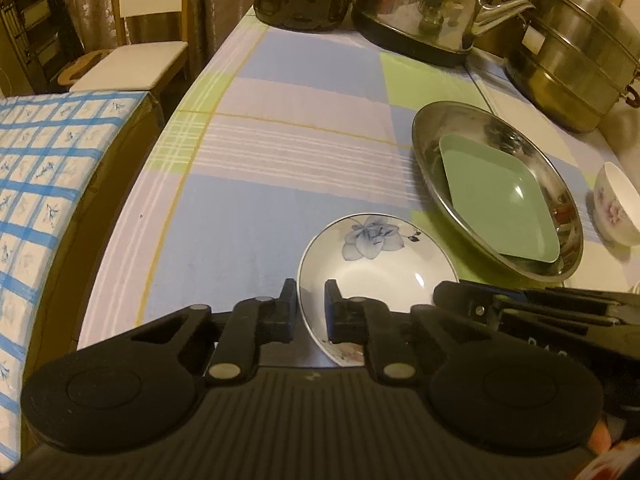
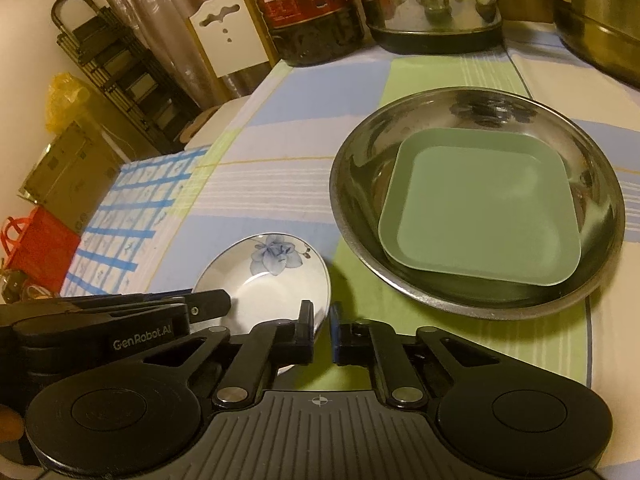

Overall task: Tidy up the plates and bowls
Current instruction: 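Carry the saucer with the left tool onto the green plate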

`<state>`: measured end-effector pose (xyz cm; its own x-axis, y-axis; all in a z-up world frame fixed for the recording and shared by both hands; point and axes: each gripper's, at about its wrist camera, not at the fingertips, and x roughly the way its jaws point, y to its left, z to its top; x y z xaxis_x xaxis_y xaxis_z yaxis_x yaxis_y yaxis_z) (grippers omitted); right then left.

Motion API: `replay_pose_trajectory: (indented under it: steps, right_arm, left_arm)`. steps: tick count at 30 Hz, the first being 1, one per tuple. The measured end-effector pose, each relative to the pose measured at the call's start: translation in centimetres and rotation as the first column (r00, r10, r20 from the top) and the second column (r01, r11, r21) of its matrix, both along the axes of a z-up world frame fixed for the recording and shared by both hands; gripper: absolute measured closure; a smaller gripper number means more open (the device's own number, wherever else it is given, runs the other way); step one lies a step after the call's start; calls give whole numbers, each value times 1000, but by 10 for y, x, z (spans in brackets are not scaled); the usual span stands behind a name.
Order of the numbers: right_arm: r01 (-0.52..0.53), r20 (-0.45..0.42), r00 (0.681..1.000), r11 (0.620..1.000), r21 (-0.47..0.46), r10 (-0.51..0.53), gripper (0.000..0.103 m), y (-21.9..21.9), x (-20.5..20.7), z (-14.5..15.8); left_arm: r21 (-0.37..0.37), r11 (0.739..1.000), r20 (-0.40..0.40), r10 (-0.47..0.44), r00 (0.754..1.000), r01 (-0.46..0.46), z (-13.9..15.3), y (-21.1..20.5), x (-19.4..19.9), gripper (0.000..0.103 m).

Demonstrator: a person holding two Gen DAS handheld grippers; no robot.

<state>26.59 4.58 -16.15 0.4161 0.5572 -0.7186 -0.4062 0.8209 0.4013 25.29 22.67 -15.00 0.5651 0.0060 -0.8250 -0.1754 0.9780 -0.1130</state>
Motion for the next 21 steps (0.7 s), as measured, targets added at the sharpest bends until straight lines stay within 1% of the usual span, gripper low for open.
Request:
replay_pose_trajectory:
  steps: [4, 7, 10, 14, 21]
  right_arm:
    - [-4, 8, 1000, 1000, -4, 4, 96, 1, 0, -1]
    - [1, -2, 1000, 1000, 4, -1, 96, 0, 1, -3]
    - [-5, 6, 1000, 1000, 2, 5, 96, 0, 1, -2]
    - [-5, 12, 1000, 1000, 19, 4, 96, 0, 1, 4]
    - [-9, 47, 999, 999, 46, 7, 97, -2, 3, 24]
  left_arm:
    - [7, 1000, 9, -8, 1000, 8, -1, -1, -2, 90]
    - [4, 1000, 6, -9, 1000, 9, -1, 0, -3, 91]
    - [10, 1000, 2, -8, 1000, 8, 1, -1, -4, 91]
    - [27, 1000, 16, -7, 1000, 7, 10, -1, -6, 91]
    - [24, 1000, 57, -2, 998, 1, 32, 1, -3, 91]
